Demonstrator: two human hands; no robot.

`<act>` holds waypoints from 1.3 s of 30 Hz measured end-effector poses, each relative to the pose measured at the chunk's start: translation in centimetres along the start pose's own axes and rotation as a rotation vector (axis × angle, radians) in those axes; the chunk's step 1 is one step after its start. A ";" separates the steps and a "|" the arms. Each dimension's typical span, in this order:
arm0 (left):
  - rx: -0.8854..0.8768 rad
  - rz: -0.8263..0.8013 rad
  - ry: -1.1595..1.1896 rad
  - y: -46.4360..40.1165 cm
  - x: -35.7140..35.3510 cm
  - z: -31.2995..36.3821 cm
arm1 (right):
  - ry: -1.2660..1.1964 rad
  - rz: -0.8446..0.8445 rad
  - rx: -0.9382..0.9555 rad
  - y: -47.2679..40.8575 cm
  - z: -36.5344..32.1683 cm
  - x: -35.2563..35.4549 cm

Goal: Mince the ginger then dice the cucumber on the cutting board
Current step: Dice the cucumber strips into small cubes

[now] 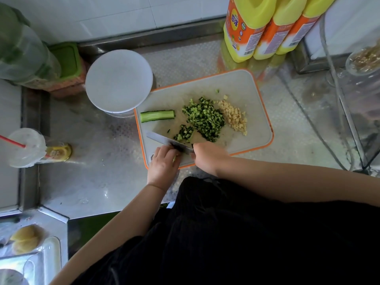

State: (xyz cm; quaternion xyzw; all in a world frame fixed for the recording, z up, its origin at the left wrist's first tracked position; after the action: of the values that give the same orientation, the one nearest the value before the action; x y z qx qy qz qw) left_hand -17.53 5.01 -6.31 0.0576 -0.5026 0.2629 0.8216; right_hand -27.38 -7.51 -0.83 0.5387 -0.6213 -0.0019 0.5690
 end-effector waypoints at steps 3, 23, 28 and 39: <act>-0.033 0.011 -0.002 0.0 0.2 0.0 | -0.105 0.021 -0.035 -0.2 0.6 0.6; 0.007 0.010 -0.010 0.5 0.3 -0.1 | 0.068 0.019 -0.005 0.8 -0.8 -0.4; -0.016 0.020 -0.030 0.5 0.2 -0.1 | -0.061 -0.008 -0.024 -0.3 -0.6 -0.4; -0.027 0.000 -0.053 1.5 0.6 -0.2 | -0.042 0.018 0.021 1.4 0.2 0.1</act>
State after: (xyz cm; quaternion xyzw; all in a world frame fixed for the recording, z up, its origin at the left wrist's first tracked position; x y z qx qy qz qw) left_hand -17.93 6.54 -6.17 0.0536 -0.5277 0.2544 0.8087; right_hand -28.38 -7.15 0.04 0.5389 -0.6380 -0.0016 0.5500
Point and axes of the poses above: each hand's wrist, its own y-axis away from the middle knuckle, its own x-axis out of the back of the hand, z = x × y, the point moved 4 cm from there along -y, towards the middle knuckle, and after that the axes turned 1 degree about z, right-handed, at the moved point
